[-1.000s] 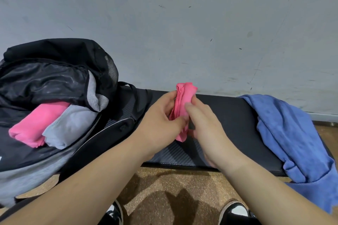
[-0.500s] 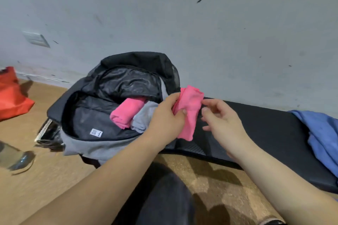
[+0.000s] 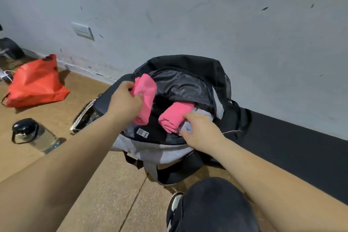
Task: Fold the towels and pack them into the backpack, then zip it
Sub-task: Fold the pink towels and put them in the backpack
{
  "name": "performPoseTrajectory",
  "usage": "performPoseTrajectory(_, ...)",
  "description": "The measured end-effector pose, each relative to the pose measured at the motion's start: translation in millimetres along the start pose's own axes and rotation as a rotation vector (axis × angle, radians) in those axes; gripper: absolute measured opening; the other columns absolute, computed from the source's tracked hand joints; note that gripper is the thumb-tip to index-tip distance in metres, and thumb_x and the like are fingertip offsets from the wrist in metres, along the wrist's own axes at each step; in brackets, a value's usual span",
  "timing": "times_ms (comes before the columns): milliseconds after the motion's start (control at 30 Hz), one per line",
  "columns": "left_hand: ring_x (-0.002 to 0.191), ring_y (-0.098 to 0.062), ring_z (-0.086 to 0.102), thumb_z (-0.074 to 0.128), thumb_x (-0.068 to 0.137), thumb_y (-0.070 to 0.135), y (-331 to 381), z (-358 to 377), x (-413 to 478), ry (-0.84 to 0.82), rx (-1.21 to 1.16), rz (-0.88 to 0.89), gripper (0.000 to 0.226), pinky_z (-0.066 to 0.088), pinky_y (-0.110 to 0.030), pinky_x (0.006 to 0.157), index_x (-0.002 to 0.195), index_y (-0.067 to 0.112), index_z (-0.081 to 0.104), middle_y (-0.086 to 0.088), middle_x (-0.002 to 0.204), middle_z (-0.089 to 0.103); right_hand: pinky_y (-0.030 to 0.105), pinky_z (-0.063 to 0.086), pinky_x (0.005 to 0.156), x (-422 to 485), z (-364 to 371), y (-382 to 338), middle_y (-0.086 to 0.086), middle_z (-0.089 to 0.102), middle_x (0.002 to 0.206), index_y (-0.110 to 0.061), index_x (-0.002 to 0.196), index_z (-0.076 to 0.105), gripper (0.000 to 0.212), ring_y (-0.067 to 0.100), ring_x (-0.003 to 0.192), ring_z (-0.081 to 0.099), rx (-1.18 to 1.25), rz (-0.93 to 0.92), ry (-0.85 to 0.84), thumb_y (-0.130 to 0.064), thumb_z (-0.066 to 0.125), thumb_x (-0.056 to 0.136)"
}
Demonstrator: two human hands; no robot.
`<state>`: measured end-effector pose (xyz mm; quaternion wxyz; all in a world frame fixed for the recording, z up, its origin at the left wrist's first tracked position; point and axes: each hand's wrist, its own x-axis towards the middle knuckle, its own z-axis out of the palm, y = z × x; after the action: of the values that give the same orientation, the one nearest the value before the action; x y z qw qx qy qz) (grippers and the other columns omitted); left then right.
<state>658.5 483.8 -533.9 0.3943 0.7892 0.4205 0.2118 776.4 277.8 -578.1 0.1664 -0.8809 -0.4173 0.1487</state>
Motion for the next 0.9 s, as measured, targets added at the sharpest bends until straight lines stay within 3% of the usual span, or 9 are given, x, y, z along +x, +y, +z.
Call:
performPoseTrajectory(100,0.108,-0.027,0.061,0.065,0.098,0.015,-26.4,11.4,11.3,-0.119,0.075,-0.095,0.041,0.049,-0.036,0.092,0.139,0.01,0.061,-0.009,0.122,0.065,0.042,0.054,0.091,8.3,9.8,0.7,0.007,0.058,0.131,-0.012,0.133,0.056,0.047,0.026,0.122,0.057,0.007,0.0,0.064,-0.034,0.063,0.092)
performPoseTrajectory(200,0.103,-0.024,0.067,0.071,0.097,0.018,-43.3,27.1,8.2,-0.253,0.007,-0.117,0.038,0.055,-0.034,0.087,0.135,0.014,0.068,-0.007,0.12,0.069,0.04,0.051,0.094,14.8,10.7,-9.9,0.003,0.04,0.147,-0.031,0.152,0.042,0.067,0.025,0.135,0.042,-0.083,-0.127,0.131,-0.053,0.06,0.092)
performPoseTrajectory(300,0.095,-0.019,0.071,0.074,0.096,0.017,-54.3,34.3,13.5,-0.273,-0.08,-0.109,0.037,0.057,-0.03,0.082,0.133,0.015,0.071,-0.008,0.112,0.074,0.052,0.053,0.097,26.4,15.7,-26.7,0.001,0.035,0.155,-0.046,0.152,0.033,0.072,0.028,0.146,0.025,-0.259,-0.143,0.013,-0.075,0.048,0.088)
performPoseTrajectory(400,0.086,-0.015,0.069,0.079,0.093,0.019,-58.4,34.4,25.0,-0.249,-0.063,-0.109,0.031,0.055,-0.027,0.075,0.123,0.016,0.075,-0.004,0.101,0.073,0.054,0.052,0.096,38.2,19.5,-34.1,0.001,0.045,0.145,-0.046,0.144,0.045,0.067,0.03,0.14,0.033,-0.358,-0.076,-0.126,-0.081,0.041,0.087)
performPoseTrajectory(500,0.082,-0.022,0.071,0.081,0.09,0.018,-53.6,34.6,40.1,-0.173,-0.053,-0.149,0.014,0.062,-0.038,0.076,0.102,0.014,0.074,-0.004,0.093,0.072,0.049,0.047,0.104,43.7,6.1,-34.2,-0.004,0.049,0.142,-0.046,0.136,0.058,0.06,0.027,0.138,0.036,-0.286,-0.063,-0.179,-0.08,0.042,0.089)
performPoseTrajectory(600,0.07,-0.022,0.068,0.082,0.088,0.011,-45.4,47.2,51.6,-0.151,-0.099,-0.175,0.008,0.062,-0.039,0.074,0.09,0.012,0.074,-0.006,0.082,0.071,0.045,0.038,0.114,40.6,-4.0,-27.4,-0.01,0.042,0.156,-0.051,0.142,0.053,0.055,0.021,0.148,0.029,-0.22,-0.082,-0.199,-0.074,0.043,0.093)
performPoseTrajectory(667,0.073,-0.02,0.07,0.084,0.087,0.016,-42.2,60.7,51.9,-0.167,-0.072,-0.146,0.009,0.062,-0.037,0.079,0.087,0.016,0.075,-0.001,0.081,0.072,0.045,0.036,0.116,35.7,-5.1,-21.2,-0.013,0.038,0.16,-0.053,0.147,0.046,0.055,0.017,0.152,0.024,-0.207,-0.103,-0.184,-0.071,0.042,0.095)
performPoseTrajectory(800,0.092,-0.02,0.073,0.078,0.09,0.031,-44.9,75.3,44.5,-0.147,0.094,-0.052,0.009,0.054,-0.03,0.079,0.097,0.024,0.077,0.005,0.091,0.075,0.046,0.034,0.118,31.1,-4.5,-12.3,-0.014,0.034,0.163,-0.052,0.149,0.044,0.053,0.011,0.154,0.02,-0.175,-0.126,-0.163,-0.066,0.044,0.098)
performPoseTrajectory(900,0.104,-0.024,0.067,0.074,0.091,0.039,-40.8,65.0,42.1,-0.117,0.326,0.078,0.021,0.056,-0.039,0.086,0.11,0.029,0.074,0.002,0.111,0.07,0.045,0.035,0.119,26.2,-4.1,-10.5,-0.012,0.033,0.164,-0.046,0.146,0.052,0.047,0.01,0.155,0.021,-0.089,-0.132,-0.108,-0.057,0.049,0.1)
